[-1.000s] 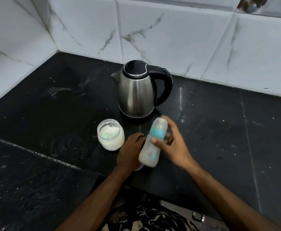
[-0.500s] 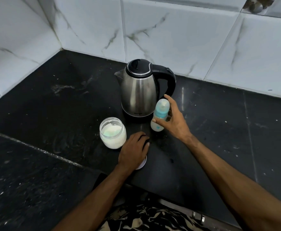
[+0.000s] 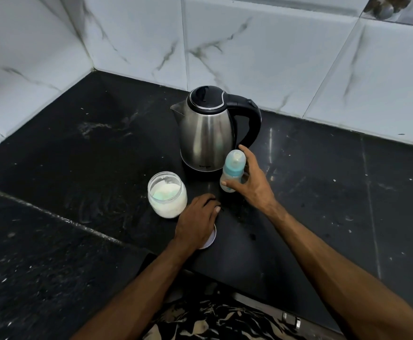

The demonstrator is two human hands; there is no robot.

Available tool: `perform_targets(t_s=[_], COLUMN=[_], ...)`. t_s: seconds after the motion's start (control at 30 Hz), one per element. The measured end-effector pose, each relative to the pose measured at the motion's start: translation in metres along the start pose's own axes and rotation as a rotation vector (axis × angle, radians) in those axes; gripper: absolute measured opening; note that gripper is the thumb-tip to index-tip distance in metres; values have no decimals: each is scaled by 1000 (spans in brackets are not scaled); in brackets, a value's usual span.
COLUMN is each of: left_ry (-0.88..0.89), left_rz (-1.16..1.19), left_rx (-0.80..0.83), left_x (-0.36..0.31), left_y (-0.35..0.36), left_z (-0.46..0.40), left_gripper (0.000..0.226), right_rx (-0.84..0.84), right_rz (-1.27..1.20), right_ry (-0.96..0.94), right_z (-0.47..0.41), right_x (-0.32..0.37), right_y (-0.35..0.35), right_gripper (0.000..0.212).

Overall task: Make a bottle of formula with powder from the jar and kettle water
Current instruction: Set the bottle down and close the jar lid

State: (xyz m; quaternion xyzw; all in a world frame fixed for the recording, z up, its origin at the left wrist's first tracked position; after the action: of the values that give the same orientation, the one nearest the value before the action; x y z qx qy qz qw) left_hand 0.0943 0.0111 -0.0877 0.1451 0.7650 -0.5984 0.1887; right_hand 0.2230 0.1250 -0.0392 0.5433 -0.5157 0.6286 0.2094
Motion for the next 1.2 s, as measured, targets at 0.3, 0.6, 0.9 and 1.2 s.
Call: perform_targets(t_s=[0.3,0.6,0.9,1.2], left_ry=[-121,-163,-460,-724], left_rz=[146,-48,632,1536], left_rx=[145,271,165,133], left_x=[-9,-5,4,-4], left_y=[-18,-28,-36,-44], left_z=[-4,49,50,50], left_gripper=[41,90,66,41], right_rx=[-294,-106,185,261], right_rz=[-128,-58,-69,-13], right_ry=[72,87,42,-177], right_z=[49,96,105,94], right_x=[-8,-7,20,57], right_y=[-18,17,42,62], right_gripper=[85,56,62,74])
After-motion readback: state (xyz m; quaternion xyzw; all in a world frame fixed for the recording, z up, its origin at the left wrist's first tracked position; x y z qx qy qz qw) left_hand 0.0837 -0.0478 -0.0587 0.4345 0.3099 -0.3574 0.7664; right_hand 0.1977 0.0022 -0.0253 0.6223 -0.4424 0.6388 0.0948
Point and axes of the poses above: each hand's wrist, its own z-axis away from the middle knuckle, its own y-axis out of the palm, x = y × z, the point moved 6 cm from there along -z, towards the middle knuckle, and after that the axes turned 4 degrees about -y, right-handed, at the moved point
